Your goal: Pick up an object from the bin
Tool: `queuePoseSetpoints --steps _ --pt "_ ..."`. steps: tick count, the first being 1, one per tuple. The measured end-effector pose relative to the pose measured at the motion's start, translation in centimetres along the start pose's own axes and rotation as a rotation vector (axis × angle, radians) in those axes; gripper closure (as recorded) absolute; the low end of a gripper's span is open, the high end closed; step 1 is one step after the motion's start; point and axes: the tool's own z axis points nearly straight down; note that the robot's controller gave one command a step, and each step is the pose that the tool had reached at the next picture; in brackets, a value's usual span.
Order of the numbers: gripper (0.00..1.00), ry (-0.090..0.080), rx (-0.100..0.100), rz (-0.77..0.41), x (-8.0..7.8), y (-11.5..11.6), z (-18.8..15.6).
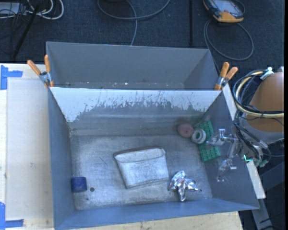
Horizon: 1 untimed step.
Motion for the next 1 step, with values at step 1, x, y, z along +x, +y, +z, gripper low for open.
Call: queuePoseSetpoints --steps 1 --pt "0.0 -0.018 0.006 -0.329 2.53 7.02 10.51"
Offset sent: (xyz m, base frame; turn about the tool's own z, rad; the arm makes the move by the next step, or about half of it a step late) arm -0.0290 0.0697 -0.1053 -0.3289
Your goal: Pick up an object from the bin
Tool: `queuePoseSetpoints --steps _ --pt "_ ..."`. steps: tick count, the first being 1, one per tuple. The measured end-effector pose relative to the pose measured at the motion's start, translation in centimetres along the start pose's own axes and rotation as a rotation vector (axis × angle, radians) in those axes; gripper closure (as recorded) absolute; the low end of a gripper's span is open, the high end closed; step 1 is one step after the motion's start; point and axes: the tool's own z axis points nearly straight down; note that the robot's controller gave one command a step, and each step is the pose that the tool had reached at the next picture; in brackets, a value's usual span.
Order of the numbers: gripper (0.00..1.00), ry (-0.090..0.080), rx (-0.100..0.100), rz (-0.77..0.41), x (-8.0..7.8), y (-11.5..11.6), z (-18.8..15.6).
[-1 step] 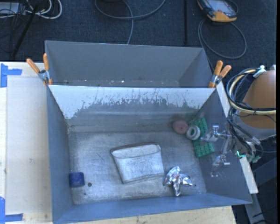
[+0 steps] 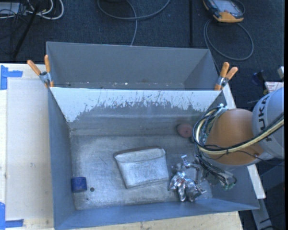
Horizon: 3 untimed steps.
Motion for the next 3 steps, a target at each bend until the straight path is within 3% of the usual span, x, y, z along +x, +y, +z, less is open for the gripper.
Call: queuePoseSetpoints --steps 1,2,3 --pt "1.0 0.004 -0.002 -0.003 0.1 0.1 0.0" --pt "1.0 0.004 -0.002 -0.016 0.1 0.8 -6.9" --pt "1.0 0.002 0.0 -0.087 -0.2 -0.5 -15.7"
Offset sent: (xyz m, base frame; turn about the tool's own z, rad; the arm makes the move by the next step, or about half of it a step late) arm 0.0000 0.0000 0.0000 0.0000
